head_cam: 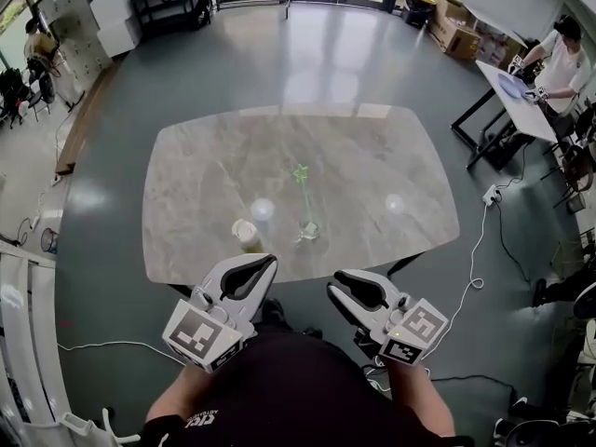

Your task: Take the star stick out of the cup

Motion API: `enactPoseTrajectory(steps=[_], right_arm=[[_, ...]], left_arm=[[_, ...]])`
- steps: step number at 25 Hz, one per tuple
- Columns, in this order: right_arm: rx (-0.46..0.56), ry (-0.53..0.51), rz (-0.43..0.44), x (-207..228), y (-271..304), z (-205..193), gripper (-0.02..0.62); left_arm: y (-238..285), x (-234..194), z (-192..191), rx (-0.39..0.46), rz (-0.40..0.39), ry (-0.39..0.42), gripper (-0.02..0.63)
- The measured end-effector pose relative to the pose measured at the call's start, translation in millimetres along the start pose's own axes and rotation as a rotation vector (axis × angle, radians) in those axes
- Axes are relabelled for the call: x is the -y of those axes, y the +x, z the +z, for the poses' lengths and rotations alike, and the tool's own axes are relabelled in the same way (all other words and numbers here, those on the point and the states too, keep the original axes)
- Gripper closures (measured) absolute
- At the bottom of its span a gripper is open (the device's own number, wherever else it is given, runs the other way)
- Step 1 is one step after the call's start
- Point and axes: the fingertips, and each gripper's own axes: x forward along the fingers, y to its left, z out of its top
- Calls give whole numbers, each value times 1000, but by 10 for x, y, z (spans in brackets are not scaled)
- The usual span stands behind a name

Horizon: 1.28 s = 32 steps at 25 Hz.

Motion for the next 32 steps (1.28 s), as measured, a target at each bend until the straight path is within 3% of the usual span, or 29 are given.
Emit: enactPoseTrajectory(steps=[7, 19, 24, 32], right_arm=[[-48, -49, -23, 284, 509, 161, 486], [-137, -80, -126, 887, 993, -111, 476], [-168, -99, -100, 1114, 1158, -55, 457], [-242, -97, -61, 1419, 1327, -279, 426]], left_arm=[[153, -264, 83, -1, -47, 13, 604], [270, -794, 104, -24, 44, 19, 604], [373, -827, 69, -46, 82, -30, 604], [622, -938, 75, -32, 128, -99, 604]])
